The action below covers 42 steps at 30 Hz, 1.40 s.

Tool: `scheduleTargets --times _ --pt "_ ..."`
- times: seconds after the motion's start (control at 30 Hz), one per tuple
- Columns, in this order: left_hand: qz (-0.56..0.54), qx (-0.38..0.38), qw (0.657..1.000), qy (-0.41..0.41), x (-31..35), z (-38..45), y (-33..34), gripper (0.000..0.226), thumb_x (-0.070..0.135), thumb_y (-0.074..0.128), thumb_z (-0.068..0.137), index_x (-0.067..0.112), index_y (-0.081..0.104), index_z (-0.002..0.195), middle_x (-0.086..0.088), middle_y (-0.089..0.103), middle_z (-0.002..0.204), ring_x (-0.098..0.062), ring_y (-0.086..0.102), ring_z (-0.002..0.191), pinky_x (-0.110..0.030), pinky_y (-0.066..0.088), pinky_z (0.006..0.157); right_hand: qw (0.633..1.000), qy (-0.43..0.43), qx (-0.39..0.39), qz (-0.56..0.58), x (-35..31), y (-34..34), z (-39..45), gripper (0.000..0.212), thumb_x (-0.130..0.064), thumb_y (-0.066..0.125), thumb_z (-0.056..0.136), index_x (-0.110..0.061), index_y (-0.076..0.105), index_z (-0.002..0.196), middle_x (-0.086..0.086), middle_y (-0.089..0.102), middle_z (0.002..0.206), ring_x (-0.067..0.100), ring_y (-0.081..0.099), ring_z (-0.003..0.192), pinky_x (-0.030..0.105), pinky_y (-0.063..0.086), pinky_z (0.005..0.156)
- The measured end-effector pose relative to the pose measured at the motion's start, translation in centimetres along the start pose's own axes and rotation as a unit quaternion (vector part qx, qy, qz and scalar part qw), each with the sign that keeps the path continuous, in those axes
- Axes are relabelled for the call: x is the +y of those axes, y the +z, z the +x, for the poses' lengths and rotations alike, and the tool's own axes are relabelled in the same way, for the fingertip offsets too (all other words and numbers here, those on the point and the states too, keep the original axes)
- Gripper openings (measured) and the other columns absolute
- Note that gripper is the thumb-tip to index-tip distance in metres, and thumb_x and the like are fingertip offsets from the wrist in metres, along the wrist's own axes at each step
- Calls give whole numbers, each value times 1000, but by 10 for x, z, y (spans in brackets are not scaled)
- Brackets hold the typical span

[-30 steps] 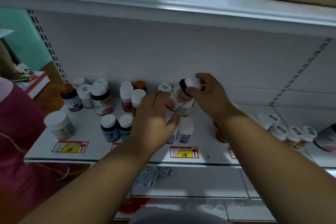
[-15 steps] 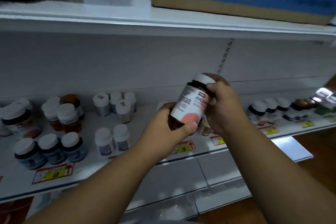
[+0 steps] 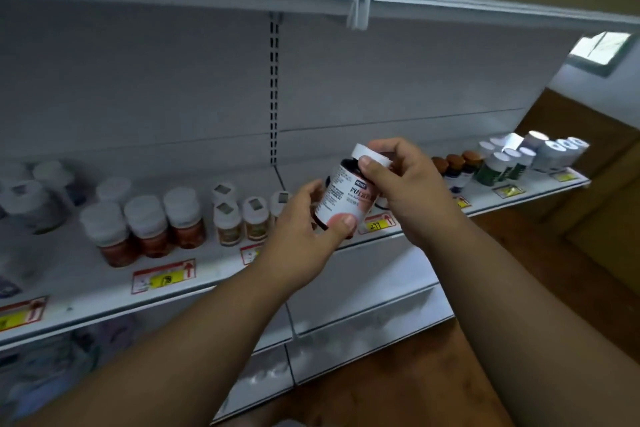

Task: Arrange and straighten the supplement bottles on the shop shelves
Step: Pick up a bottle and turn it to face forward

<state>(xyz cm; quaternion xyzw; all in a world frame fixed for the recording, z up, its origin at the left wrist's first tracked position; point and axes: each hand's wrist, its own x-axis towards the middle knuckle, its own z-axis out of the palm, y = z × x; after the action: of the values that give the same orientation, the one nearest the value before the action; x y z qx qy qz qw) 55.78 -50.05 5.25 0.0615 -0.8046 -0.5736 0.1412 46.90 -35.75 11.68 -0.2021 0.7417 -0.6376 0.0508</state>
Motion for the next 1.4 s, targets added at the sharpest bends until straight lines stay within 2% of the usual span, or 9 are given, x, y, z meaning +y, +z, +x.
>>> scheduleTargets --times 0.1,0.3,0.47,0.63,0.8,0.97,1.07,1.2,1.4 --pt "60 61 996 -9 -11 17 10 79 70 54 74 35 29 141 14 45 134 -4 52 112 -31 47 90 1000 -20 11 -21 9 -12 24 22 -44 69 77 -39 62 97 -15 69 88 2 66 76 18 52 57" --pt "127 156 980 -9 -26 68 31 34 37 64 87 23 51 115 0 56 104 -15 58 89 -30 48 72 994 -70 80 -31 22 -28 97 27 -28 75 79 -31 60 101 -8 66 97 3 64 83 16 52 67" --pt "318 129 929 135 -26 93 54 32 15 72 77 11 66 108 -8 62 107 -28 57 97 -28 42 82 984 -98 6 -147 31 -36 150 37 -26 70 84 -38 53 115 -23 54 102 -7 57 85 1 44 64" --pt "421 138 871 213 -29 114 68 30 4 72 71 3 70 100 -14 67 108 -35 61 92 -39 51 80 966 -103 -129 -198 60 -31 191 45 -28 66 88 -29 52 131 -2 53 131 12 51 116 23 43 97" --pt "451 160 854 202 -35 115 79 15 3 65 77 4 72 90 -13 68 91 -33 62 81 -40 49 70 909 -94 -278 -296 81 -14 216 53 -25 67 86 -19 50 136 4 50 136 9 47 112 13 32 86" --pt "446 187 854 192 -33 112 85 17 4 65 79 3 73 94 -13 70 94 -34 64 81 -37 51 71 853 -92 -389 -336 91 0 216 42 -10 66 85 13 57 119 25 59 124 33 56 111 28 42 87" --pt "452 183 855 176 -30 111 86 18 5 64 80 4 73 95 -12 70 95 -33 63 82 -36 48 72 846 -71 -405 -340 89 3 221 43 -4 60 84 24 49 115 38 52 120 47 54 105 49 46 83" --pt "454 188 854 169 -31 111 86 21 -1 72 75 2 73 96 -14 70 96 -34 64 81 -37 51 70 853 -76 -390 -339 92 2 223 35 -10 63 86 14 59 112 25 62 113 25 60 90 13 42 61" --pt "451 176 857 175 -26 114 86 22 -3 71 74 2 73 96 -15 70 96 -35 63 78 -40 52 66 854 -71 -384 -344 96 0 224 38 -7 58 87 19 53 115 34 57 116 43 55 104 35 47 66"
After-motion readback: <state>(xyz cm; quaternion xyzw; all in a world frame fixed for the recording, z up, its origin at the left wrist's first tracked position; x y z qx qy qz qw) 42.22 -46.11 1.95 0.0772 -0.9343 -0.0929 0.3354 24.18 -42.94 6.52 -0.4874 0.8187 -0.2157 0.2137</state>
